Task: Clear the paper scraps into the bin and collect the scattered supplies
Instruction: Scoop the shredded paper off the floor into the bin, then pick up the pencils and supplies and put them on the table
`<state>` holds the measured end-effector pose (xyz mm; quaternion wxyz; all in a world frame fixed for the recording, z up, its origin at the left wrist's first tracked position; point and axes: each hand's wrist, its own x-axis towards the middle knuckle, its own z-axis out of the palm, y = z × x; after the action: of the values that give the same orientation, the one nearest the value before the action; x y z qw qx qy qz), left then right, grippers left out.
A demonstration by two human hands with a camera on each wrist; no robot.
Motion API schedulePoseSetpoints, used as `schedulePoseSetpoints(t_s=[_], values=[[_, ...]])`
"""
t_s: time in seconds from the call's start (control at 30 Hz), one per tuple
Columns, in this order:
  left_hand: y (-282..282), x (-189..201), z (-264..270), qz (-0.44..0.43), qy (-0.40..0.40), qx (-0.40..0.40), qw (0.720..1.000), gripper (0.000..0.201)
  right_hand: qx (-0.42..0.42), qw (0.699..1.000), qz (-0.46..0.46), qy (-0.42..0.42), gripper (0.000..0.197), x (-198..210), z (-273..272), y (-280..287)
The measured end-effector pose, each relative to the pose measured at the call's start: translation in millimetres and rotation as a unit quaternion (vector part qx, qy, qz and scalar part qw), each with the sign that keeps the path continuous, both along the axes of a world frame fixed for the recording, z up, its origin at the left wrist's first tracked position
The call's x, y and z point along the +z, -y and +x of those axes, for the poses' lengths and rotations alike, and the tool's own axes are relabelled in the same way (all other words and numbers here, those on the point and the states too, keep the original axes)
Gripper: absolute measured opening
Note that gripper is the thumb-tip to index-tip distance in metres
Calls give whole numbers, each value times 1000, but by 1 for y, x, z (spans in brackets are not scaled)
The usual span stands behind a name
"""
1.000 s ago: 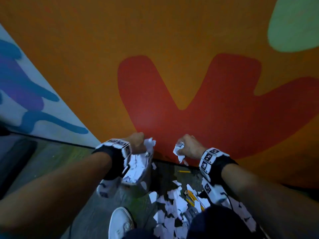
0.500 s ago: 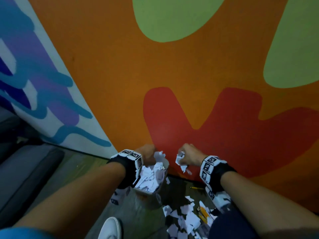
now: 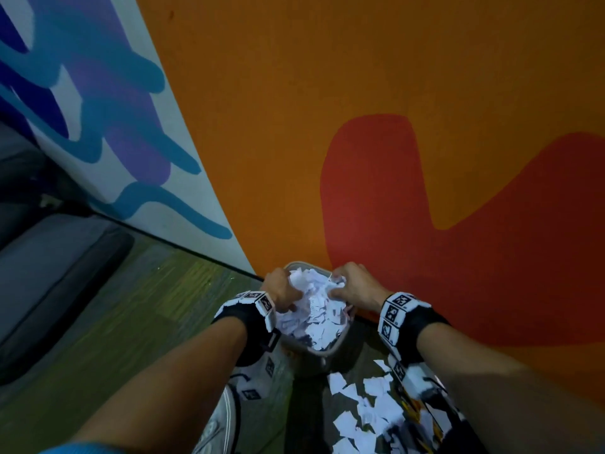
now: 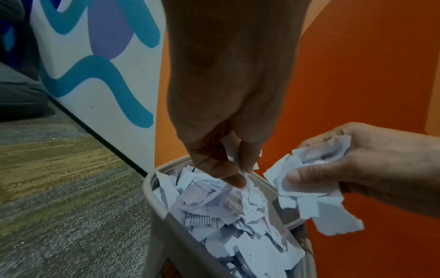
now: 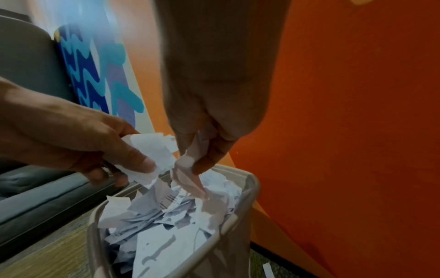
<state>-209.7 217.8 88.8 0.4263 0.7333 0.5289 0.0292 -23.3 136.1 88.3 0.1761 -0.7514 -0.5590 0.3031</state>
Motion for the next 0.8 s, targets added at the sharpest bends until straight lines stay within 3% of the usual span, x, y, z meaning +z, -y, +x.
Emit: schedulePoseSetpoints(t_s=[0.1, 0.23, 0.3, 0.4, 0.53, 0.67, 0.8], values=[[-3, -10, -3, -45, 19, 16, 999, 14, -13, 999, 3, -38, 51, -6, -7, -6], [-4, -12, -10, -54, 13, 46, 997, 32, 8, 999, -19, -46, 72, -9, -15, -6], [-6, -12, -14, -9, 0, 31, 999, 42, 16, 999, -30, -30, 78, -9, -14, -4], [-8, -7, -17, 94, -19, -3, 995, 38, 29, 999, -34, -6, 79, -6, -10, -2], [2, 6, -6, 139, -3, -47, 989, 26, 26, 999, -27, -1, 78, 11, 11, 5], [24, 13, 19, 121, 72, -107, 984, 9, -16, 1000, 3, 16, 74, 28, 48, 22], [55, 4, 55, 57, 144, -149, 977, 10, -49, 999, 5, -12, 70, 15, 76, 61]])
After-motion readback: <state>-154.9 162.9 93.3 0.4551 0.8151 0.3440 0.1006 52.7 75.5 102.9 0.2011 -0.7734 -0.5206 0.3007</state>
